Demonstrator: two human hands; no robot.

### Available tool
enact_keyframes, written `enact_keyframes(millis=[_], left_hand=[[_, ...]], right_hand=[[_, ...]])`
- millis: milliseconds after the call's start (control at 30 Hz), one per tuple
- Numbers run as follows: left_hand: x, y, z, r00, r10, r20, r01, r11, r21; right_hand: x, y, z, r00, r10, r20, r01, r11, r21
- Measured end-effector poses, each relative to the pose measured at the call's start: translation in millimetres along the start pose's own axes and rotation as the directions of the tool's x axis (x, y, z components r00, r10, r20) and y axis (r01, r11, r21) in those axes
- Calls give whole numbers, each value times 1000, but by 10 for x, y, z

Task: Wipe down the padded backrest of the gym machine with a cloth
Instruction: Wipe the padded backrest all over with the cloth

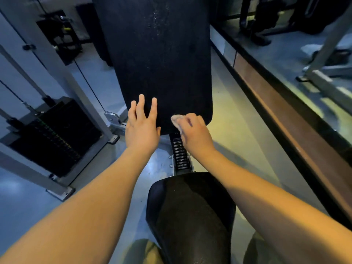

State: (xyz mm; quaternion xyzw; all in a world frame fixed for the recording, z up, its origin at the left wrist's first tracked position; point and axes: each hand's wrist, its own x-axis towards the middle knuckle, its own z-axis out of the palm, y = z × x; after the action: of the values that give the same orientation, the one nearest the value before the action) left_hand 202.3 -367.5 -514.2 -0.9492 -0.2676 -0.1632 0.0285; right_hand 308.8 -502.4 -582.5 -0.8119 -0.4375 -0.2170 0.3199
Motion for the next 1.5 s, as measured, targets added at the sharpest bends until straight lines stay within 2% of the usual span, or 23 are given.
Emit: enact_keyframes(millis=[67,133,267,400,467,667,733,867,967,1033,1100,1167,1200,1267,1367,1433,1500], left_hand=[[3,-6,-29,1000,7,15,-8,1000,30],[1,17,-59,999,3,32,-4,999,39],[23,58,-169,998,-5,67,2,999,45],[46,75,-328,990,-4,141,-2,999,39],[65,66,-379,987,-5,162,-3,999,48],[104,51,-427,976,-12,220,-5,997,73],[106,45,-446,972,-7,233,-9,998,70],[111,25,-475,971,4,240,-19,998,60],[105,29,-462,972,5,235,-19,998,54],[96,37,-440,974,6,227,-19,998,53],[90,39,-414,975,4,224,-17,998,56],[87,43,-398,974,-3,226,-10,999,53],[86,48,-398,974,-6,228,-6,999,51],[85,66,-410,971,-12,238,2,999,42],[84,83,-425,969,-22,246,17,1000,25],[77,89,-418,970,-26,241,20,999,26],[64,95,-401,970,-31,243,24,999,31]], right_hand=[[-134,52,-30,987,-83,139,80,996,30],[-52,70,-203,988,-53,145,44,997,67],[555,-60,-635,1000,6,-3,-6,992,124],[906,-51,-774,969,129,-210,-148,986,-76],[852,-81,-703,975,102,-195,-124,987,-103],[707,-105,-590,992,19,-121,-23,999,-29],[805,-87,-698,988,17,-152,-16,1000,11],[1332,27,-1000,938,115,-327,-103,993,53],[1495,46,-970,927,126,-353,-127,992,19],[1288,-6,-791,954,19,-301,-33,999,-43],[913,-6,-555,983,-139,-122,130,988,-85],[592,59,-451,963,-258,82,265,959,-98],[541,98,-489,949,-286,133,300,949,-101],[699,163,-669,955,-288,70,294,950,-106],[1224,235,-1001,968,-133,-214,105,985,-137],[1330,205,-991,969,-63,-238,31,991,-133],[1062,111,-765,978,-116,-176,97,989,-111]])
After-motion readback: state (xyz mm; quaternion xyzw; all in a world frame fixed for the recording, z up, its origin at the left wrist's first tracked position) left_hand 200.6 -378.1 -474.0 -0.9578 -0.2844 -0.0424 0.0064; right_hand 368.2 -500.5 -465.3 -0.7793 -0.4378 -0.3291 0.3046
